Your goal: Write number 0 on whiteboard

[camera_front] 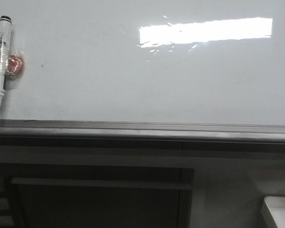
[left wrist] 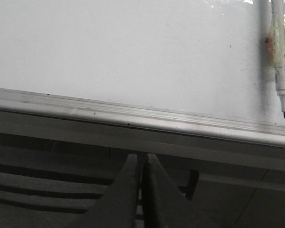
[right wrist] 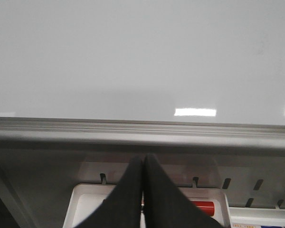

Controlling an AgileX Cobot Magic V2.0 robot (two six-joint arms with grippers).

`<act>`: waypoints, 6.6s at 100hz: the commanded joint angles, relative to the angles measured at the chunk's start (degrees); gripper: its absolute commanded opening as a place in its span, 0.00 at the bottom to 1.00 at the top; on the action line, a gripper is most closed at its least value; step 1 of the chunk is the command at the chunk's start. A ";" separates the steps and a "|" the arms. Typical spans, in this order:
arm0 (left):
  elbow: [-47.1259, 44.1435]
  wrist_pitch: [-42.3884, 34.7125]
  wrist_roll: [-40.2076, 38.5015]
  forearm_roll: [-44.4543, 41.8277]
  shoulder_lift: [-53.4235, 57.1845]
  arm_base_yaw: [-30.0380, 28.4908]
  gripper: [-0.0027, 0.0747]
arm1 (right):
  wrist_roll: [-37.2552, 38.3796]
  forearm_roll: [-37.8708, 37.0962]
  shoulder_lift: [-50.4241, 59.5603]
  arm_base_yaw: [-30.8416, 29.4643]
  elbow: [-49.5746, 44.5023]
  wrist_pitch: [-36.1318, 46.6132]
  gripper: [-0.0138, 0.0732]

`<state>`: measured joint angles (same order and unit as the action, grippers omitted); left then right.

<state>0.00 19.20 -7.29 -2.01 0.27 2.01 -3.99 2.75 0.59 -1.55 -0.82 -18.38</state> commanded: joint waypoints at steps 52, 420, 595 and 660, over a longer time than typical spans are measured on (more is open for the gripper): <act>-0.62 -3.02 -0.48 0.05 1.49 -0.14 0.01 | -0.31 -0.40 1.15 -0.41 -1.45 1.28 0.10; 18.17 -56.53 -3.84 -3.74 -72.58 25.03 0.01 | -13.27 25.50 -11.34 -0.20 24.65 -20.83 0.10; 18.17 -64.63 -31.99 -77.07 -51.31 25.03 0.01 | -61.02 49.70 -64.63 52.55 54.16 -15.18 0.57; 19.27 -63.84 -33.84 -72.91 -49.27 24.93 0.64 | -59.19 47.34 -65.06 52.31 54.16 -14.94 0.08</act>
<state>17.19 -43.20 -39.60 -80.85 -50.87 26.95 -64.45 47.69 -65.39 50.77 51.44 -34.46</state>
